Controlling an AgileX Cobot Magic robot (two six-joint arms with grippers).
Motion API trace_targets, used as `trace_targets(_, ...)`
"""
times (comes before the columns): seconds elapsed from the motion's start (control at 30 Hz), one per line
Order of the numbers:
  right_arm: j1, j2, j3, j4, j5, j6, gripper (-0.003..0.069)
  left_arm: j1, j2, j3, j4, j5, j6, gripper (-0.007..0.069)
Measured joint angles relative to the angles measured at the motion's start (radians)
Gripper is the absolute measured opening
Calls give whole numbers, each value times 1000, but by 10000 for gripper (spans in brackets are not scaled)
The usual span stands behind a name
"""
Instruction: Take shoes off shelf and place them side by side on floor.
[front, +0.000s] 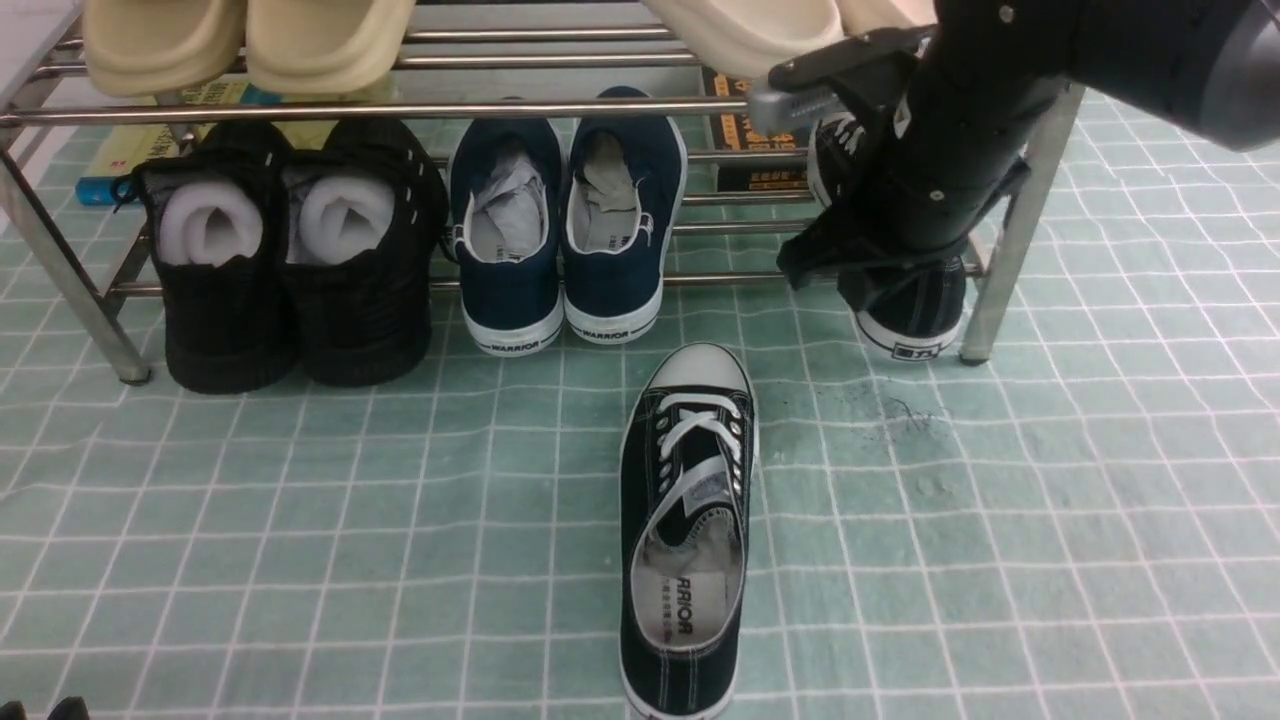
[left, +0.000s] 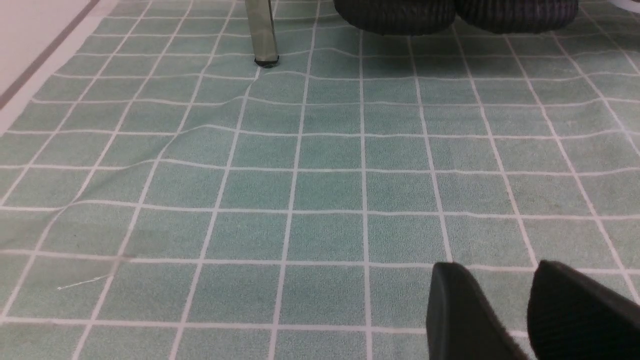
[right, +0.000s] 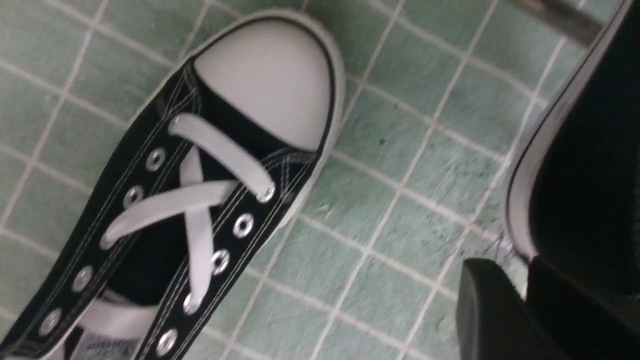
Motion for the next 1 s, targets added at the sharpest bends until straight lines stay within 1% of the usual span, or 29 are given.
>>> trace_targets(0.03,0,0,0,-21,-32,0,221,0,0,0,0,0,0,242)
trace_targets(0.1,0,0,0,-55,-71,-2,284,0,0,0,0,0,0,242)
trace_targets(0.17,0,0,0,-72,-96,-2,320,0,0,0,0,0,0,242)
trace_targets(0.2,0,2,0,-92,-115,-2,361,0,0,0,0,0,0,242)
trace_targets(0.27,0,9,0,-112,-130,-2,387,0,0,0,0,0,0,242)
trace_targets(0.5,0,89,-1,-177,-145,-2,394,0,0,0,0,0,0,242)
trace_targets(0.67,0,141,-1,-253,-148,60,379,0,0,0,0,0,0,242)
trace_targets(0.77,0,156,-1,-284,-150,105,356,0,0,0,0,0,0,242)
trace_targets(0.8,0,158,-1,-284,-150,120,327,0,0,0,0,0,0,242)
trace_targets(0.83,0,158,-1,-284,-150,122,316,0,0,0,0,0,0,242)
trace_targets(0.87,1,158,-1,-280,-149,129,262,0,0,0,0,0,0,242)
trace_targets(0.9,2,158,-6,-275,-145,130,223,0,0,0,0,0,0,242)
trace_targets(0.93,5,158,-14,-267,-125,132,141,0,0,0,0,0,0,242)
trace_targets(1.0,7,154,-23,-248,-79,132,50,0,0,0,0,0,0,242)
